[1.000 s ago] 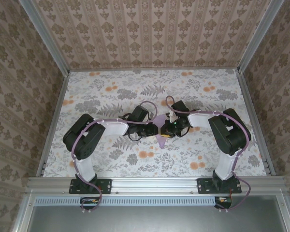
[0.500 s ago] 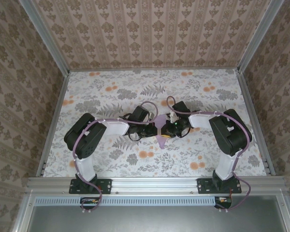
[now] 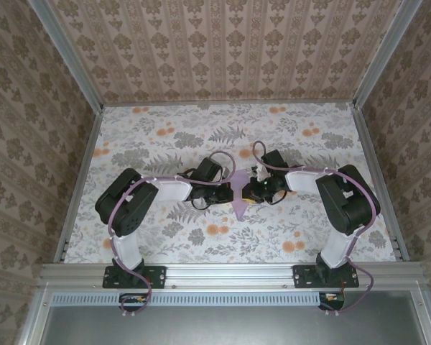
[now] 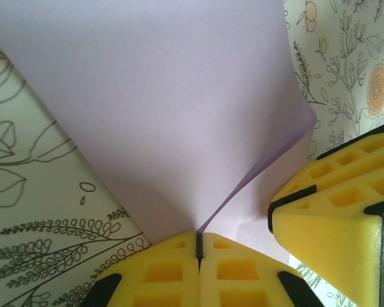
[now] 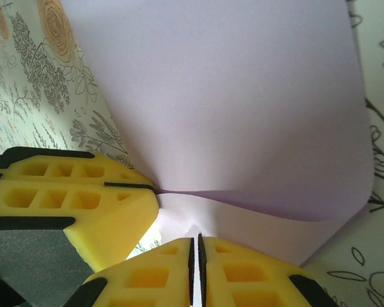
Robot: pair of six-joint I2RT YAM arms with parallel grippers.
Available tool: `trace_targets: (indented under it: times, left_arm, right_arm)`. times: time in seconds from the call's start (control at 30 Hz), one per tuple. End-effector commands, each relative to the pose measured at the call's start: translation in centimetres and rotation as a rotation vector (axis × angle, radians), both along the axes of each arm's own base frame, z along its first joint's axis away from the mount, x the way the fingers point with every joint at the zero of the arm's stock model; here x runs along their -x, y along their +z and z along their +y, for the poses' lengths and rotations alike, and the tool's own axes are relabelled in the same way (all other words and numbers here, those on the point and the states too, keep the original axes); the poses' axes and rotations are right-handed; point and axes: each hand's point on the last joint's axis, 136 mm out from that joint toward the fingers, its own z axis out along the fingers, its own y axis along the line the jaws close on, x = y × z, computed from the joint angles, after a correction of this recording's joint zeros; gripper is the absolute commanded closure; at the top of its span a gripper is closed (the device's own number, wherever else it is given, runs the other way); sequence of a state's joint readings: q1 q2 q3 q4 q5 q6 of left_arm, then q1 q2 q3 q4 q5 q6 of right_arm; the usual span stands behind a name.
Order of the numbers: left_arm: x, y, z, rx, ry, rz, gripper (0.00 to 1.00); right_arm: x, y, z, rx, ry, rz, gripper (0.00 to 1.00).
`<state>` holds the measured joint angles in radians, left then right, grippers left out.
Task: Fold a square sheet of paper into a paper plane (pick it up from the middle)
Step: Third fold the triangle at the center of the table.
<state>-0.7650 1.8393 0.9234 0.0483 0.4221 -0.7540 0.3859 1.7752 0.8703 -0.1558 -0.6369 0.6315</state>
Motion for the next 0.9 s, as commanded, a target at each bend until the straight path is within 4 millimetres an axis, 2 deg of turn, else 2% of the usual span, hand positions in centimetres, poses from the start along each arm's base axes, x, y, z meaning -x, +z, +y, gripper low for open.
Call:
trace_targets:
  times: [0.0,0.13,0.33,0.43,0.6,0.87]
  left_arm:
    - [-0.4,-0.2,0.8,-0.049,0.009,-0.026,0.98]
    - [-0.4,-0.2,0.9,-0.048,0.013,-0.032,0.99]
    - [-0.3,-0.4,1.0,-0.052,0.007,-0.030,0.99]
    - [-0.3,-0.6,1.2,-0.060,0.003,-0.031,0.99]
    - [-0.5,-0.7,1.8,-0.073,0.004,-0.036,1.00]
    - [-0.5,-0.8,2.1,-0.066,0.005,-0.032,1.00]
  right_arm:
    - [-0.3,0.2,0.0,-0.007,-0.003,-0.007,0.85]
    - [-0.4,-0.1,0.0,-0.004,-0.002,0.002,0.86]
    - [-1.4,1.5,0.0,-0.037,-0.026,-0.048,0.86]
    - [-2.1,2.0,-0.6,-0.019,-0.051,-0.077,0.86]
    - [-2.1,1.6,-1.7,0.077,-0.046,-0.084,0.86]
    - [-2.0,1.5,-0.2,0.042,0.012,-0.081,0.87]
